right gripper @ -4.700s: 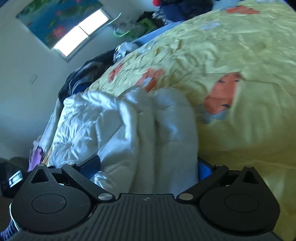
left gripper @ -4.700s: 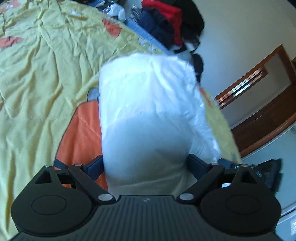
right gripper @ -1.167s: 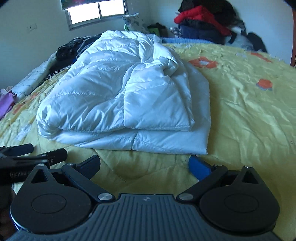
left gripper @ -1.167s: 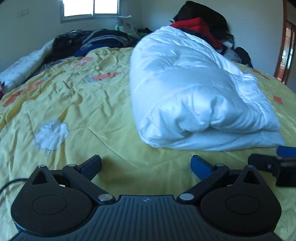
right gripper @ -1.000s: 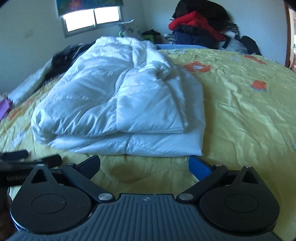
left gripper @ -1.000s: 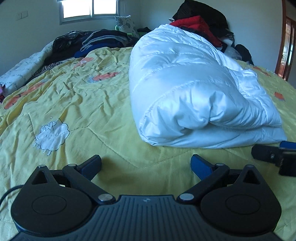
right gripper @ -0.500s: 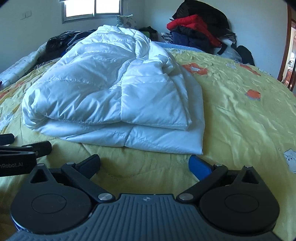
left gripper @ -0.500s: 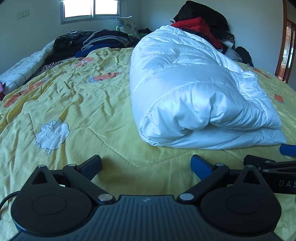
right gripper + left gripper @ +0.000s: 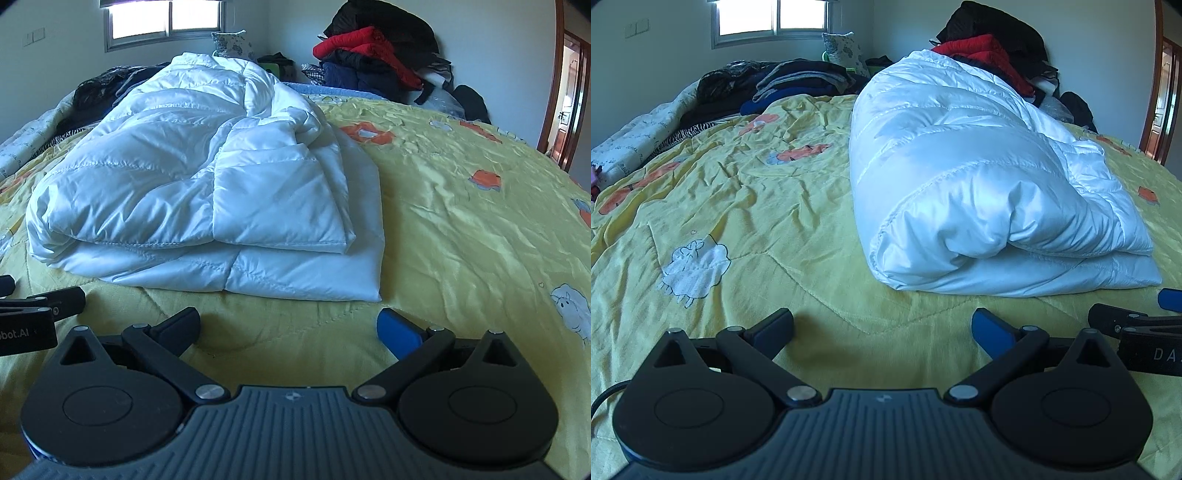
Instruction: Fold small clothes
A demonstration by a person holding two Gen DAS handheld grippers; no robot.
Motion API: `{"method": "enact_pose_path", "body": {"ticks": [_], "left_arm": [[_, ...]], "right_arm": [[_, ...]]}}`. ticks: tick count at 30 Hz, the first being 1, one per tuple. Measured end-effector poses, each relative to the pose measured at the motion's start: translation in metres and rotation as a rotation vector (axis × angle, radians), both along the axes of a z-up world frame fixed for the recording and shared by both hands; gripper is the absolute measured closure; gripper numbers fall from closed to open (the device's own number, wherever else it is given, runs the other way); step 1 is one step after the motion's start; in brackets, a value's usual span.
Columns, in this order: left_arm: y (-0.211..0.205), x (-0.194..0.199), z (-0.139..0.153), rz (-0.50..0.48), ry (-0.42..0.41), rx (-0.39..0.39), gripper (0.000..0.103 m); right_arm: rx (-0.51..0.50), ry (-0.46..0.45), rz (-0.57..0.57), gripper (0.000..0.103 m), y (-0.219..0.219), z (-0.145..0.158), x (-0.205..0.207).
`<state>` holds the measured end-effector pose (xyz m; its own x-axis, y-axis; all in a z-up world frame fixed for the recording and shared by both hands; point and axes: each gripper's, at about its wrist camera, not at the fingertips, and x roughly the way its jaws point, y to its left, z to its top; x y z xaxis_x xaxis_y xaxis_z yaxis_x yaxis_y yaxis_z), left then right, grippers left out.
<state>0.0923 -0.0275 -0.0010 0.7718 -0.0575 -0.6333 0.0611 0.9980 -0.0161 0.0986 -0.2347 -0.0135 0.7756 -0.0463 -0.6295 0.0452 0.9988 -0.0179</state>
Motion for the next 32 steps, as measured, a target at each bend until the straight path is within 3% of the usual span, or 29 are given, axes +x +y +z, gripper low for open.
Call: {"method": "enact_pose_path", "body": {"ticks": [28,32], "left_arm": [[0.0033,-0.0029,-0.0005,-0.016,-0.006,-0.005,0.0],[0.0085,-0.0019,-0.0005,0.05,0.0,-0.001,0.0]], "right_arm": [[-0.002,-0.002,-0.001,0.001,0.0017,-0.0007,-0.0006],[-0.002,-0.002,-0.002,0.001,0.0012,-0.0005,-0.0007]]}}
